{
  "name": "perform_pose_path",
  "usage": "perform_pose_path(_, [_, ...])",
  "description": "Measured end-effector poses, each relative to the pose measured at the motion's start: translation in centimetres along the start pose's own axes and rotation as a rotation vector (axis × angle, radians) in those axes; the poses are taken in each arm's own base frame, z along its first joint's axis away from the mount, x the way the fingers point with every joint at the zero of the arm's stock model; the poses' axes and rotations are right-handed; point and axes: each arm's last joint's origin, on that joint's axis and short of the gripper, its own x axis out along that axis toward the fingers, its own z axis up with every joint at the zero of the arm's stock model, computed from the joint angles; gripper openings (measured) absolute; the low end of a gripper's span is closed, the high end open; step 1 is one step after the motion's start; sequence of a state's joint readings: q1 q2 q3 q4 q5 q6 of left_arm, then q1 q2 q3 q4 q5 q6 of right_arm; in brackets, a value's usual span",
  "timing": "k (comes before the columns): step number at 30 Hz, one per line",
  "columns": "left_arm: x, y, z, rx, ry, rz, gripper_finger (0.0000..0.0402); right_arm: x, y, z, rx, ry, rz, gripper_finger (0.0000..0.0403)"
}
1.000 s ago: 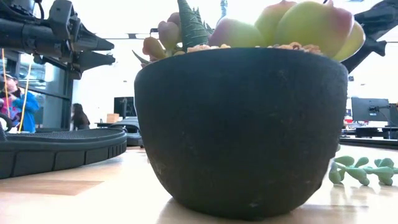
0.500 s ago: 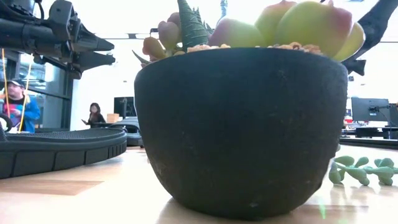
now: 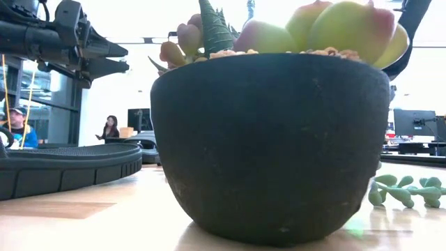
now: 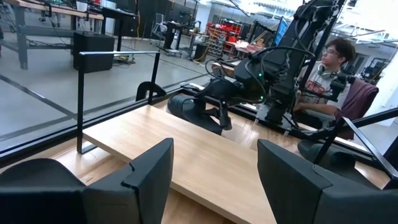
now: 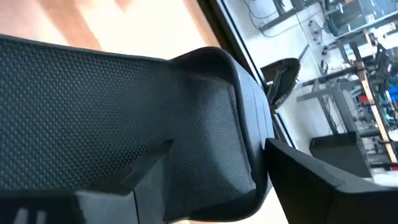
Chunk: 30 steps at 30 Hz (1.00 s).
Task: Pick and place slides into the shelf
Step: Put the top right black slide on the shelf
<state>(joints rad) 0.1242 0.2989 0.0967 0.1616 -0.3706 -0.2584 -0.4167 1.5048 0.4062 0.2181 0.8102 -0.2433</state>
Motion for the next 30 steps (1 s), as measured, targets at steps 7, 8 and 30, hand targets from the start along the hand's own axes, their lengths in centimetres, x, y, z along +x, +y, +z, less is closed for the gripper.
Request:
perform_pose_path(7, [0.0, 0.01, -0.04, 0.001, 0.004, 0.001, 0.0216, -0.06, -0.16, 0.04, 0.007, -0.002, -0.013, 0.0224])
perform_pose_path(8, [0.0, 0.01, -0.05, 0.002, 0.005, 0.001, 0.0216, -0.06, -0.16, 0.04, 0.007, -0.002, -0.015, 0.0219])
perform_pose_path(30, [0.0, 0.02, -0.06, 0.002, 0.006, 0.002, 0.0216, 0.19, -0.8, -0.34, 0.081, 0.049, -0.156, 0.0187])
